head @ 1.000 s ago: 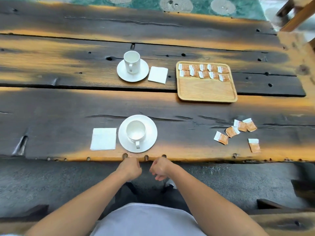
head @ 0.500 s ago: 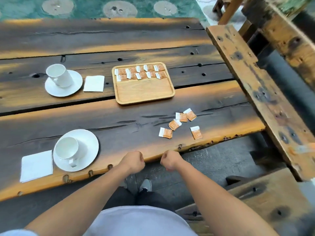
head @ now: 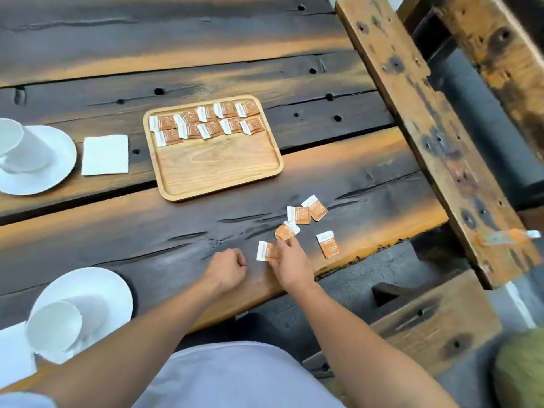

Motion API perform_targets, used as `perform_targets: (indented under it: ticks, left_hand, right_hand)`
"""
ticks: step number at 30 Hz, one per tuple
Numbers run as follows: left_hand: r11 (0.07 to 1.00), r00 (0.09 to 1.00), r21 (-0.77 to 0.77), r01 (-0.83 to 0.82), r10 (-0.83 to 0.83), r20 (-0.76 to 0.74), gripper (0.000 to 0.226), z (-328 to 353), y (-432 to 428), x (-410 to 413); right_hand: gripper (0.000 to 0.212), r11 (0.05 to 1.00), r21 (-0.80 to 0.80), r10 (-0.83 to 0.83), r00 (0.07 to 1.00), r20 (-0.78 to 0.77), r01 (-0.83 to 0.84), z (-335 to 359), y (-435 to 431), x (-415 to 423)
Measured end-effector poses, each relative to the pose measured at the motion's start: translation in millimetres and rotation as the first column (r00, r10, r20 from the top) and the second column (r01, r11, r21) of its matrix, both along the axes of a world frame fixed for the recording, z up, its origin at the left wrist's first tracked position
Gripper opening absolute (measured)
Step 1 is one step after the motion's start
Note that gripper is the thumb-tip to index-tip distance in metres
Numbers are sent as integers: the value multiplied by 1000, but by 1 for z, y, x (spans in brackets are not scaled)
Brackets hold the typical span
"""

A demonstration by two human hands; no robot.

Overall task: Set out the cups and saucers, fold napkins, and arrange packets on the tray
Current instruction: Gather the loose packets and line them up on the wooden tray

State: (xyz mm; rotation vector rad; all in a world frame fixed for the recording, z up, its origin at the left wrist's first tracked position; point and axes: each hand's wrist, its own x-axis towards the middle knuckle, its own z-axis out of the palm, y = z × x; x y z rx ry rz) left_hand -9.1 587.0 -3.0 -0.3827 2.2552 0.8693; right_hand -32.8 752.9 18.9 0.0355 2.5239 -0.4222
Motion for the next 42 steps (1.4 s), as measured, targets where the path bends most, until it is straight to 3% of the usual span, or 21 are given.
perform_targets:
  ticks: [8, 11, 13, 16, 19, 20, 23, 25, 28, 32, 38, 42]
  left_hand:
    - [986, 987, 89, -145, 138, 76, 15, -28, -7, -27]
    - [913, 924, 163, -375, 353, 149, 16, -30, 0, -30]
    - [741, 788, 268, -615, 562, 252, 15, -25, 6, -34]
    - [380, 578, 462, -801, 690, 435, 44, -13, 12, -41]
    - [-60, 441, 603, -795, 626, 643, 63, -5, 21, -46]
    - [-133, 409, 608, -782, 627, 663, 58, -3, 26, -47]
    - [-133, 325, 592, -795, 731, 601, 36, -7, 41, -45]
    - [-186, 260, 572, -799, 751, 607, 29, -14, 44, -41]
    - [-262, 207, 556, -789, 739, 641, 32, -19, 40, -33]
    - [-310, 164, 531, -789, 727, 667, 34, -21, 34, -19]
    - [-363, 133, 506, -783, 696, 706, 44, -21, 32, -8]
    - [-360, 136, 512, -780, 701, 700, 53, -20, 31, -6]
  right_hand:
    - [21, 991, 82, 108, 994, 8, -108, -26, -12, -23]
    - [15, 992, 16, 126, 992, -6, -126, -28, -10, -34]
    - [15, 987, -162, -6, 1000, 22, 10, -25, -11, -44]
    - [27, 808, -462, -264, 925, 274, 367, -14, -18, -62]
    - [16, 722, -540, -211, 881, 424, 433, -8, -23, -71]
    - [13, 713, -559, -174, 880, 443, 422, -7, -23, -71]
    - [16, 702, -603, -92, 888, 450, 379, -12, -18, -70]
    - [16, 788, -572, -72, 957, 282, 228, -16, -6, -72]
    - [27, 938, -323, 122, 992, -34, -126, -28, 22, -77]
    - [45, 883, -47, 463, 882, -90, -468, -41, 49, -85]
    - [21, 888, 44, 459, 882, -101, -457, -43, 45, -91]
    - [7, 875, -46, 478, 876, -69, -481, -42, 46, -95]
